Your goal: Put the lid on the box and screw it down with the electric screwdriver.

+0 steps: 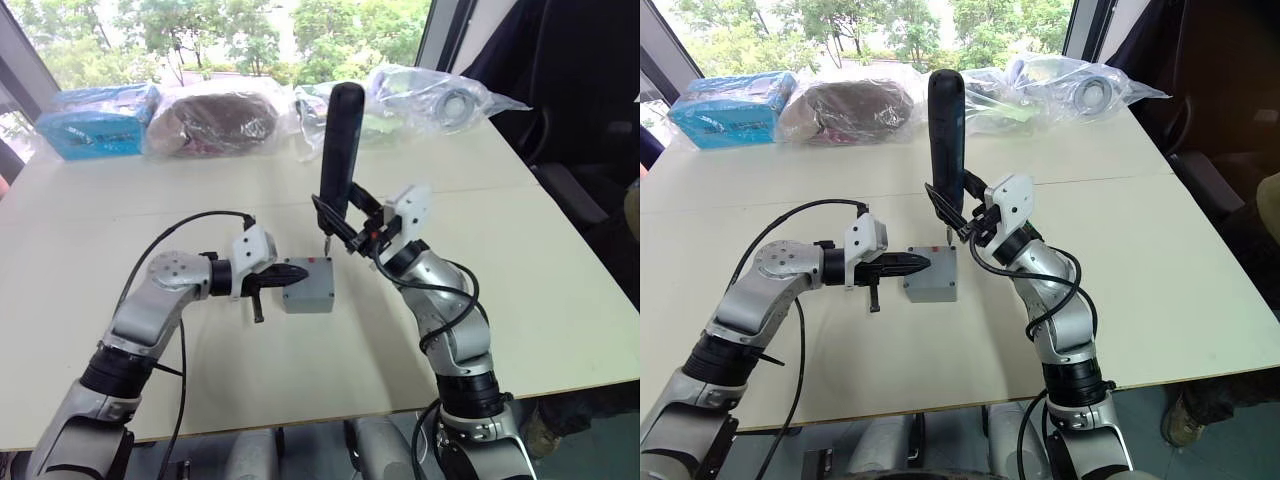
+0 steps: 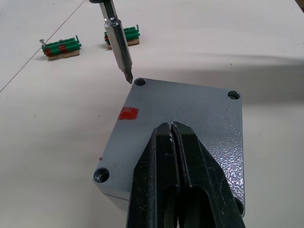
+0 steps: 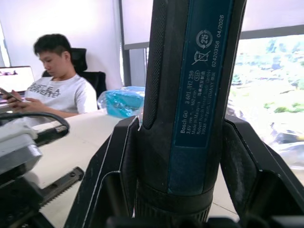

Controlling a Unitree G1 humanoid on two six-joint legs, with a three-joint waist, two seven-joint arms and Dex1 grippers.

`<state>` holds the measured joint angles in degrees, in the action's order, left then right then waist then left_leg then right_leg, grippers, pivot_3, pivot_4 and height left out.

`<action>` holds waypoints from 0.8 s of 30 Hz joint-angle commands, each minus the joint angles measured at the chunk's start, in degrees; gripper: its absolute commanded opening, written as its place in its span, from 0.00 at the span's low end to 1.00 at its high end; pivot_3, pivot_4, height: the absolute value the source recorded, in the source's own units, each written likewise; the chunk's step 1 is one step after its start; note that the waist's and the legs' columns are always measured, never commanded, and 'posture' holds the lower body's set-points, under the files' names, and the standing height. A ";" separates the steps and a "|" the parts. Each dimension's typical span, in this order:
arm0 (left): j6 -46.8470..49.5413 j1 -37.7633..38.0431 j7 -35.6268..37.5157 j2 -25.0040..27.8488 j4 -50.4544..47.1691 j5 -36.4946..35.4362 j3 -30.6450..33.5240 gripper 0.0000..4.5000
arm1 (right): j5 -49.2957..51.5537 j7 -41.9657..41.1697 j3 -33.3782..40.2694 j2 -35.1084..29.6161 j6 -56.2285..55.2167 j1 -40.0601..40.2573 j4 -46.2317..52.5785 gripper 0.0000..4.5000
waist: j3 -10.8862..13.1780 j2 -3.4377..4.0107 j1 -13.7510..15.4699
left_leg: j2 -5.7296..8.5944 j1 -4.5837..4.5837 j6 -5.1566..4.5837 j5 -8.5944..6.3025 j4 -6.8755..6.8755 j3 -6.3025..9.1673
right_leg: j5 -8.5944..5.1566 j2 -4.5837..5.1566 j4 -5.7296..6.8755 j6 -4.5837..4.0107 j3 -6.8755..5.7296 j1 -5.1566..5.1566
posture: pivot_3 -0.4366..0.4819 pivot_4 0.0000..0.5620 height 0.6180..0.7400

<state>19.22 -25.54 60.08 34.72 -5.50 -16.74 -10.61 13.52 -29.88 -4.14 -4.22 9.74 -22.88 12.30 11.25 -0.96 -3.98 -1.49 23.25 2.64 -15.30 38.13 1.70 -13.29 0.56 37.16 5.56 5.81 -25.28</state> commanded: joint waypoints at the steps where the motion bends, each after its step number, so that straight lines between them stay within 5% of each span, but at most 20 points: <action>1: 0.20 0.36 0.18 0.62 -0.49 1.23 -0.65 0.00 | -0.03 0.18 -0.25 -0.62 -3.24 -0.26 1.84 0.42 | 0.00 0.00 0.00 | 0.00 0.00 0.00 0.00 0.00 0.00 | 0.00 0.00 0.00 0.00 0.00 0.00 | 0.48 0.27 1.00; 24: -0.81 -1.93 1.66 -0.02 2.38 2.29 -0.89 0.00 | 3.45 0.96 -1.96 -2.15 0.27 -1.20 6.96 0.42 | 0.00 0.00 0.01 | 0.00 -0.01 0.00 0.00 0.00 0.01 | 0.00 -0.01 0.00 0.00 0.00 0.02 | 0.48 0.27 1.00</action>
<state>18.25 -27.46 61.48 34.62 -3.46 -15.21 -10.92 15.97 -29.01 -6.32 -6.62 11.75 -23.23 16.18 11.25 -0.96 -3.97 -1.49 23.24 2.65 -15.30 38.13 1.71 -13.29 0.56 37.16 5.56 5.82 -25.27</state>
